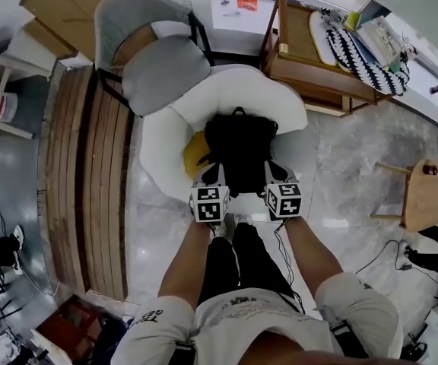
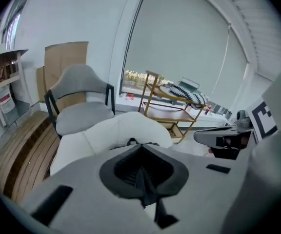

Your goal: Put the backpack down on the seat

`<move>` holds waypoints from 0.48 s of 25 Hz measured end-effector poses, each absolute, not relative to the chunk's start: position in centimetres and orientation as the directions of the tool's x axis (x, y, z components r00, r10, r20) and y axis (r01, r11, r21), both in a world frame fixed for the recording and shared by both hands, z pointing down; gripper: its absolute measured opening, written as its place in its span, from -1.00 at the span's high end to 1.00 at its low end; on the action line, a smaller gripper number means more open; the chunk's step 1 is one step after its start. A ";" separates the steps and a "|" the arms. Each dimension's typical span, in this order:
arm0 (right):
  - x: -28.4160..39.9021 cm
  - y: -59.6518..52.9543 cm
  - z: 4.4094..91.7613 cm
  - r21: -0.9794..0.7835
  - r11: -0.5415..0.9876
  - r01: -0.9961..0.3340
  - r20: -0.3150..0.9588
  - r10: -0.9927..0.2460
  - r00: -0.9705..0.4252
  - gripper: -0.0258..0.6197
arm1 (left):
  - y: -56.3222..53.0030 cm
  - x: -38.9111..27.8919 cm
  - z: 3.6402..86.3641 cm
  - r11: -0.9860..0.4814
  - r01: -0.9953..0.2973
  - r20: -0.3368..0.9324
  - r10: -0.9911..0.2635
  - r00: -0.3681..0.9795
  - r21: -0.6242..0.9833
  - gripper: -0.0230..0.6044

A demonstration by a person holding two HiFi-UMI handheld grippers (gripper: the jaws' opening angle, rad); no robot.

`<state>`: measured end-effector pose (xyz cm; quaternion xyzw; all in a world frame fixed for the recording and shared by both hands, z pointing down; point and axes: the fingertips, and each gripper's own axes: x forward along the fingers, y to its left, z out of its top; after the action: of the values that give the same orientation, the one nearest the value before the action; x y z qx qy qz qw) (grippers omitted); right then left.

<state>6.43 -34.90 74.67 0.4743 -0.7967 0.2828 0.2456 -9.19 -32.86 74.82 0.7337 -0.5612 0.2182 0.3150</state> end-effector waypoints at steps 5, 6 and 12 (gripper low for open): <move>5.0 -34.7 66.2 -0.235 0.381 -0.894 0.552 -0.705 -0.446 0.83 | -33.2 -9.4 66.4 -0.203 -0.956 0.605 -0.741 0.292 0.213 0.86; 4.8 -34.5 64.6 -0.232 0.375 -0.897 0.533 -0.723 -0.440 0.83 | -33.0 -9.6 64.7 -0.200 -0.955 0.596 -0.748 0.292 0.217 0.86; 4.3 -32.5 54.6 -0.212 0.350 -0.912 0.432 -0.804 -0.409 0.83 | -31.2 -10.8 54.5 -0.210 -0.959 0.525 -0.803 0.281 0.192 0.86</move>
<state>4.34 -32.48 54.61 0.5285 -0.8118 0.2133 0.1270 -10.80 -31.17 54.50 0.7617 -0.5782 0.1582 0.2459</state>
